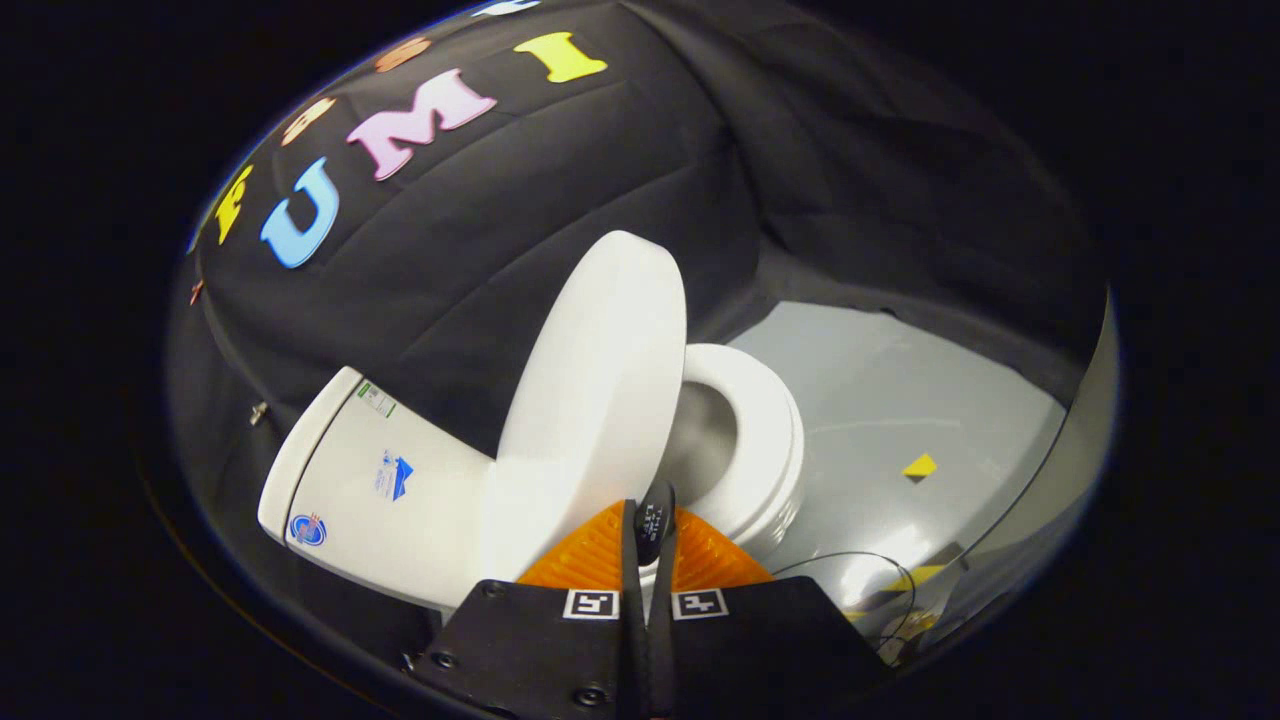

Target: Open the toilet lid.

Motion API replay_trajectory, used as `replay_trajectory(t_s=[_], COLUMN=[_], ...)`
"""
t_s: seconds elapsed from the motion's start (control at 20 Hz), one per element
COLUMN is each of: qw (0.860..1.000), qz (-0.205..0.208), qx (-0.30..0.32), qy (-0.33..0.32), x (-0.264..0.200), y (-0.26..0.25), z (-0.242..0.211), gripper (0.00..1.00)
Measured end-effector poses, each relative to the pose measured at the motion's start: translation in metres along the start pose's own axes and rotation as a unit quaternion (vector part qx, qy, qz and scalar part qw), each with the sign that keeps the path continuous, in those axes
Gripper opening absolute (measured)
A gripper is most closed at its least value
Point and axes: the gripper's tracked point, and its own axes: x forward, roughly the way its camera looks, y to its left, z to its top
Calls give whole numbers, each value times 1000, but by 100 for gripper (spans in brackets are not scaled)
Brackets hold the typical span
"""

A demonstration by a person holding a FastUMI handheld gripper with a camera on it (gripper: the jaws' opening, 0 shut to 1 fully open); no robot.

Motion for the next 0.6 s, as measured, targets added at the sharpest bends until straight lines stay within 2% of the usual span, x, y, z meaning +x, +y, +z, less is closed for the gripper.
replay_trajectory(t_s=[0.35,0.6], qw=[997,989], qz=[3,26], qx=[-67,-131], qy=[-35,-64], x=[-30,-50], y=[54,108], z=[17,23], gripper=[5,5])
